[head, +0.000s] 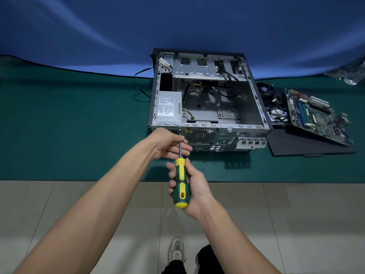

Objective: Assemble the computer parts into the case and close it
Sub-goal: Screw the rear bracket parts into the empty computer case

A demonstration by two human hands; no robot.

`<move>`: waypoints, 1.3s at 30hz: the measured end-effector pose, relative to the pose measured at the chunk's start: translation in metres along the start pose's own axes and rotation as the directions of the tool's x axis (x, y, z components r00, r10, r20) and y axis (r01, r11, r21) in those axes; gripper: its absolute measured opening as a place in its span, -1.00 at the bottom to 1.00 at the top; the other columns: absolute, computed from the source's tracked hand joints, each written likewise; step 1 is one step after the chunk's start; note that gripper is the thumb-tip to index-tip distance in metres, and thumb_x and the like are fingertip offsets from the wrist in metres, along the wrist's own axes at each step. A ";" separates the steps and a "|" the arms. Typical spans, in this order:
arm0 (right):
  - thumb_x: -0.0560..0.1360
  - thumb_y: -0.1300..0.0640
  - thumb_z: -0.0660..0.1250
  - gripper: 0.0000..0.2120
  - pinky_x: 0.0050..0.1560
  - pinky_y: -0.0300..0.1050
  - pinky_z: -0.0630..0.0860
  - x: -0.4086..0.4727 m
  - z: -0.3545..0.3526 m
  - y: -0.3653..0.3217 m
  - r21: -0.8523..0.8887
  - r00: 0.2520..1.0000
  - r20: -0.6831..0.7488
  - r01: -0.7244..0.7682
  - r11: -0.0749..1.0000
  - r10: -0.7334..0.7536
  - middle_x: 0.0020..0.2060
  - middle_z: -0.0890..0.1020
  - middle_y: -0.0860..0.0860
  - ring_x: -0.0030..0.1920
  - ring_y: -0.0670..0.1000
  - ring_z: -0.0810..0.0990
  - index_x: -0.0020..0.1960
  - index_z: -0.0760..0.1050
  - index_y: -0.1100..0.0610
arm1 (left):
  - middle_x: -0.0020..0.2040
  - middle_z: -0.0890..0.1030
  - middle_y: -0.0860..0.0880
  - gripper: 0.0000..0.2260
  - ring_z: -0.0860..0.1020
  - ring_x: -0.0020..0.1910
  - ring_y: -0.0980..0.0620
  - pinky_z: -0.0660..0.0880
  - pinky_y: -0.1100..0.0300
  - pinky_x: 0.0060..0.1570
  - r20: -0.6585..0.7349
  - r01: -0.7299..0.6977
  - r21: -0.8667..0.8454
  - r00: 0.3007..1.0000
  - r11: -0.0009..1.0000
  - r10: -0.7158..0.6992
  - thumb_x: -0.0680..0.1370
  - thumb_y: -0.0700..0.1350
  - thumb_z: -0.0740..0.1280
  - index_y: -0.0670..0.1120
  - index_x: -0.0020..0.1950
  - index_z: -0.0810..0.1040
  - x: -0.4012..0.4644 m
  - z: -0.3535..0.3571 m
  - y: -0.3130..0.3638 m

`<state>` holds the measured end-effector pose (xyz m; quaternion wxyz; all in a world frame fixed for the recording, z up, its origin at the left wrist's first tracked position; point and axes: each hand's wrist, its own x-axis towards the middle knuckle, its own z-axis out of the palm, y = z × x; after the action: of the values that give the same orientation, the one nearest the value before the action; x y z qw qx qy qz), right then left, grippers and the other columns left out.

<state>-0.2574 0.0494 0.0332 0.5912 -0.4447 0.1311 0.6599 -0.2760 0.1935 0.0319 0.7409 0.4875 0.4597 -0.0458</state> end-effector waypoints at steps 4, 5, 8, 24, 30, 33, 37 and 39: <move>0.52 -0.15 0.30 -0.64 -0.48 -0.25 0.40 -0.005 0.005 -0.002 -0.250 0.993 -0.115 -0.005 0.968 -0.025 -0.40 0.59 0.05 -0.50 0.00 0.53 -0.08 0.50 0.18 | -0.46 0.63 -0.09 -0.86 0.60 -0.52 0.05 0.56 0.25 -0.50 -0.109 -0.035 0.057 0.993 0.998 0.042 0.57 -0.22 0.30 -0.24 -0.17 0.52 0.000 0.005 0.004; 0.50 -0.09 0.35 -0.69 -0.47 -0.24 0.41 -0.005 0.004 -0.001 -0.321 0.985 -0.163 0.008 0.947 -0.063 -0.38 0.59 0.04 -0.49 0.00 0.54 -0.09 0.48 0.17 | -0.48 0.62 -0.08 -0.86 0.59 -0.54 0.06 0.54 0.26 -0.53 -0.143 -0.046 0.081 0.988 0.996 0.058 0.54 -0.22 0.34 -0.24 -0.19 0.52 0.001 0.006 0.004; 0.51 0.06 0.39 -0.79 -0.47 -0.21 0.41 -0.003 0.001 0.000 -0.388 0.949 -0.253 0.077 0.918 -0.187 -0.39 0.57 0.04 -0.51 -0.04 0.53 -0.14 0.46 0.18 | -0.53 0.59 -0.06 -0.83 0.55 -0.60 0.09 0.49 0.29 -0.59 -0.234 -0.091 0.105 0.965 0.990 0.114 0.50 -0.18 0.41 -0.25 -0.23 0.53 0.006 0.010 -0.003; 0.49 0.09 0.41 -0.81 -0.50 -0.23 0.42 0.002 -0.006 0.003 -0.283 0.952 -0.238 0.123 0.951 -0.194 -0.43 0.60 0.04 -0.53 -0.04 0.51 -0.10 0.48 0.20 | -0.42 0.65 -0.07 -0.87 0.60 -0.50 0.06 0.56 0.24 -0.48 -0.084 -0.036 -0.063 0.996 0.997 0.031 0.55 -0.17 0.33 -0.20 -0.15 0.54 0.011 0.007 -0.006; 0.61 -0.08 0.15 -0.60 -0.40 -0.19 0.49 -0.002 -0.008 0.001 -0.140 1.000 -0.007 0.016 0.990 -0.017 -0.22 0.69 0.10 -0.41 -0.01 0.58 0.01 0.57 0.24 | -0.24 0.69 -0.13 -0.77 0.67 -0.31 0.00 0.60 0.19 -0.38 0.060 0.034 -0.072 0.998 0.997 -0.030 0.66 -0.14 0.10 -0.20 -0.02 0.52 0.007 -0.009 0.004; 0.57 -0.18 0.17 -0.52 -0.42 -0.20 0.48 -0.006 -0.006 -0.003 -0.182 1.000 0.021 -0.009 0.983 0.013 -0.21 0.69 0.10 -0.42 0.01 0.58 0.05 0.55 0.24 | -0.34 0.68 -0.07 -0.83 0.65 -0.40 0.06 0.58 0.27 -0.41 -0.027 0.012 -0.033 1.000 0.999 -0.012 0.62 -0.16 0.21 -0.19 -0.10 0.53 0.009 -0.006 0.006; 0.47 0.06 0.41 -0.78 -0.47 -0.21 0.47 -0.007 0.000 0.002 -0.229 0.993 -0.092 0.050 0.972 -0.072 -0.40 0.59 0.05 -0.48 0.00 0.54 -0.09 0.46 0.18 | -0.43 0.64 -0.07 -0.87 0.60 -0.51 0.08 0.52 0.30 -0.53 -0.172 -0.026 0.001 0.985 1.000 0.026 0.50 -0.16 0.40 -0.21 -0.20 0.56 0.014 -0.003 0.002; 0.50 0.13 0.40 -0.84 -0.48 -0.21 0.45 -0.004 0.000 0.003 -0.232 0.979 -0.165 0.079 0.969 -0.120 -0.45 0.57 0.04 -0.50 -0.02 0.52 -0.11 0.45 0.20 | -0.43 0.64 -0.08 -0.85 0.60 -0.52 0.08 0.52 0.28 -0.53 -0.211 -0.048 0.013 0.976 0.999 0.050 0.46 -0.15 0.45 -0.22 -0.19 0.58 0.016 -0.003 0.001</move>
<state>-0.2604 0.0462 0.0355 0.5556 -0.5719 0.0854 0.5975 -0.2687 0.2022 0.0205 0.6869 0.5038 0.5233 0.0224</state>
